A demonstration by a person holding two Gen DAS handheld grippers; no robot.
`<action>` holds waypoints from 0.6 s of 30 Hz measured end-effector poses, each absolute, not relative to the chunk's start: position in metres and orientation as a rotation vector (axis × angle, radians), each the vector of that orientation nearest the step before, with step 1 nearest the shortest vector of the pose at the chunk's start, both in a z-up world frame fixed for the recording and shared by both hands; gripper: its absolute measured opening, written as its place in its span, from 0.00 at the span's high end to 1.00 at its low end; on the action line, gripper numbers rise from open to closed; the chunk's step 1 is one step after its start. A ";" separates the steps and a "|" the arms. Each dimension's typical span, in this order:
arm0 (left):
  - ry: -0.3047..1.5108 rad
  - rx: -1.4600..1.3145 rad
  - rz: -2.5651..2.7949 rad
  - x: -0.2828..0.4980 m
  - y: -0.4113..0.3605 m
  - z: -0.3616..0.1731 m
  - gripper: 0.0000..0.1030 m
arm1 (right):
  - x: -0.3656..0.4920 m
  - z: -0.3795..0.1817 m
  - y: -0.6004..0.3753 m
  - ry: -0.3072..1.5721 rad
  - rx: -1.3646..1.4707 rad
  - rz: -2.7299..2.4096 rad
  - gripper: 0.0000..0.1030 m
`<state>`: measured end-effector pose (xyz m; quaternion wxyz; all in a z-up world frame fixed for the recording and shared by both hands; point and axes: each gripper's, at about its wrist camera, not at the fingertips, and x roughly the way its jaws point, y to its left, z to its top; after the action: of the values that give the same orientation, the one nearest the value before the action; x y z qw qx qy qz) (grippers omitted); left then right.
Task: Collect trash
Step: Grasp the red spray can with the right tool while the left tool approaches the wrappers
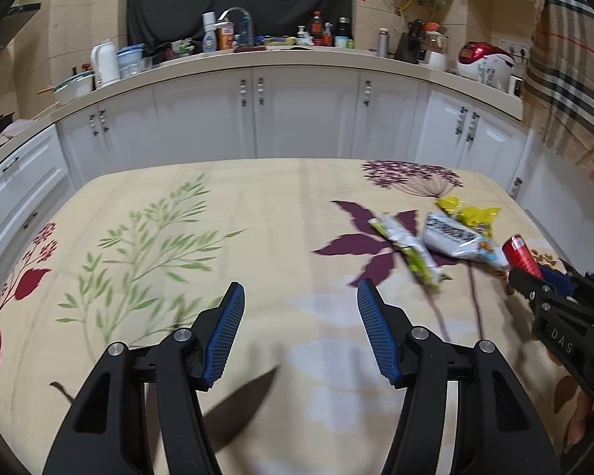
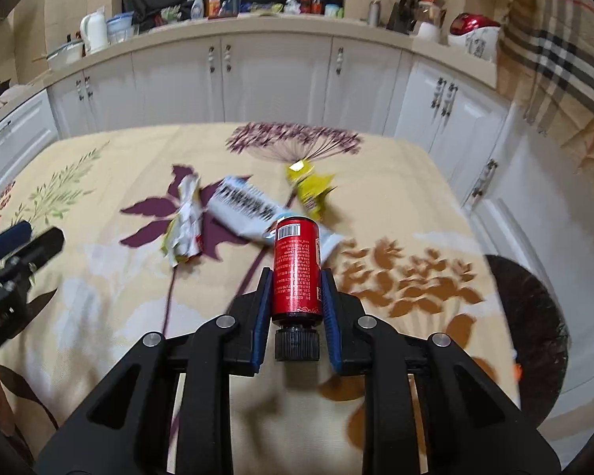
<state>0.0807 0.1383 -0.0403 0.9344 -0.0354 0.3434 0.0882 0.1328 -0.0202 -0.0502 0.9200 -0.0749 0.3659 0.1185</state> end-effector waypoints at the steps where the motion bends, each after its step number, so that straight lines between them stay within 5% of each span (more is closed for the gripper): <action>1: 0.701 -0.067 0.175 0.083 0.134 -0.040 0.43 | 0.134 -0.048 -0.024 0.743 -0.150 0.236 0.78; 18: 0.722 -0.025 0.115 0.131 0.085 -0.043 0.43 | 0.185 -0.053 -0.086 0.713 -0.070 0.151 0.78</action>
<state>0.1310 0.0845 -0.0425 0.9339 -0.0123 0.3529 0.0564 0.1848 -0.0857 -0.0530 0.9337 -0.0341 0.3487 0.0740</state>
